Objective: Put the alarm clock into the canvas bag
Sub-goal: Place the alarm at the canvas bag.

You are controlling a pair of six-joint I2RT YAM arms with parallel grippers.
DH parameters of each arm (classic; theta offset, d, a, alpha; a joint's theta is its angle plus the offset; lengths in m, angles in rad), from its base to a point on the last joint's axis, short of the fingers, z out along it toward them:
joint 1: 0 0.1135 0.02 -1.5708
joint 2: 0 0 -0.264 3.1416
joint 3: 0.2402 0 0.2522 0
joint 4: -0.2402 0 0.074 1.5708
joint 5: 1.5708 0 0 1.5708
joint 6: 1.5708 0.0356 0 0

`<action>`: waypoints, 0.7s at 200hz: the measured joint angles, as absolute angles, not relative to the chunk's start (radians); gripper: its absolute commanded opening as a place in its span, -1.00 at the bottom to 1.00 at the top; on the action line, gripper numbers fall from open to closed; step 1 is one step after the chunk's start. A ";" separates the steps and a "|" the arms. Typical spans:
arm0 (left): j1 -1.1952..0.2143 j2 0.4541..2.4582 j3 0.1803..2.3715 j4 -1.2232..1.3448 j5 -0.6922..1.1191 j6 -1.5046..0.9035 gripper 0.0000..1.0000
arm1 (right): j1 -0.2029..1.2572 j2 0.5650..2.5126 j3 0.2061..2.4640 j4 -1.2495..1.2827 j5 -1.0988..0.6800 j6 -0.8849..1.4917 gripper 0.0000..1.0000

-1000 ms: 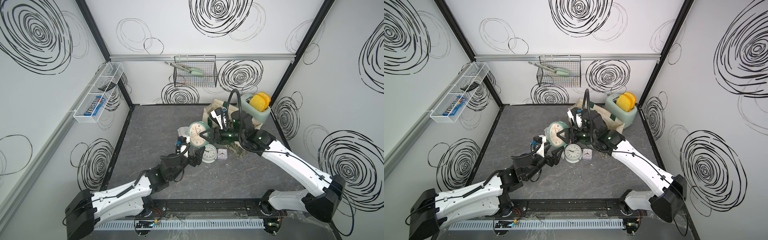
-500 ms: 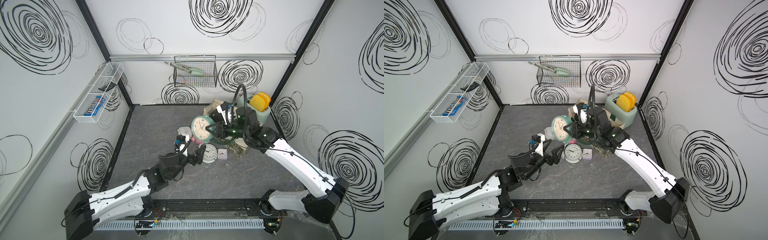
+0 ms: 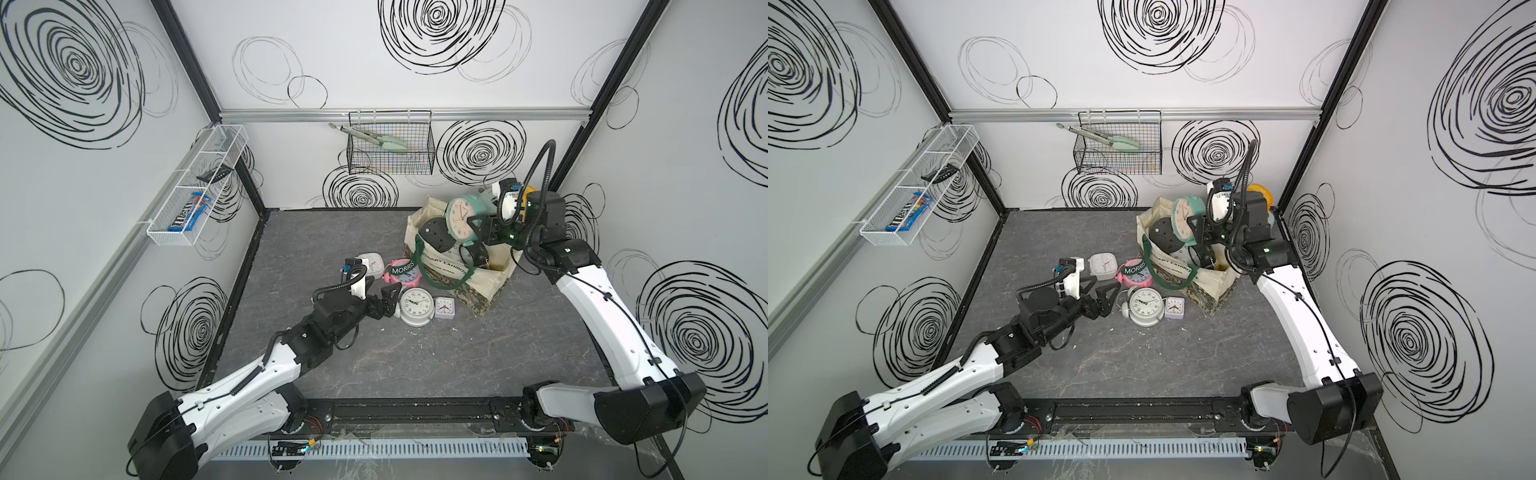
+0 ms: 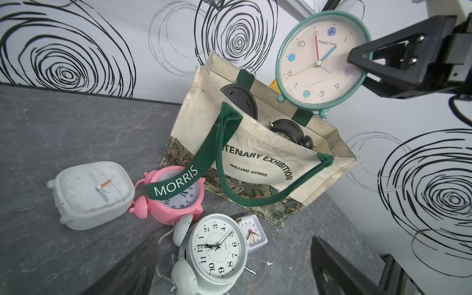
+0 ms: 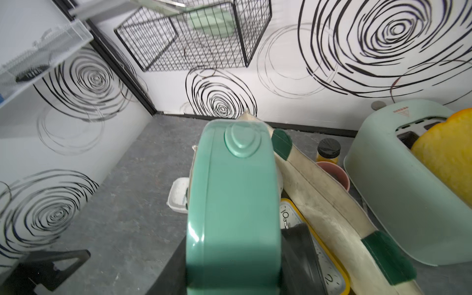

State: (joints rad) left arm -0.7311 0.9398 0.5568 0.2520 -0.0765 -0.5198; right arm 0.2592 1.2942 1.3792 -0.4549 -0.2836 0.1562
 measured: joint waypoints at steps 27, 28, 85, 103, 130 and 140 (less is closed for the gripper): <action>-0.711 0.932 0.547 0.249 -0.041 -0.552 0.92 | 0.286 1.304 1.371 -0.480 -0.255 0.090 -0.97; -0.710 0.931 0.545 0.249 -0.040 -0.553 0.92 | 0.287 1.304 1.371 -0.481 -0.255 0.089 -0.98; -0.652 0.849 0.487 0.244 -0.007 -0.604 0.92 | 0.388 1.345 1.371 -0.522 -0.194 -0.029 -1.00; -0.639 0.826 0.482 0.240 0.001 -0.610 0.92 | 0.398 1.375 1.371 -0.538 -0.166 -0.057 -1.00; -0.636 0.823 0.482 0.236 0.006 -0.609 0.92 | 0.411 1.410 1.371 -0.565 -0.123 -0.092 -1.00; -0.636 0.827 0.482 0.230 0.006 -0.608 0.92 | 0.416 1.418 1.371 -0.571 -0.113 -0.104 -1.00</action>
State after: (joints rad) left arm -0.6361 0.8268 0.4816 0.2302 0.0063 -0.6079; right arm 0.4156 1.4178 1.3712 -0.5713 -0.1135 -0.1043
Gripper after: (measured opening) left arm 0.960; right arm 0.423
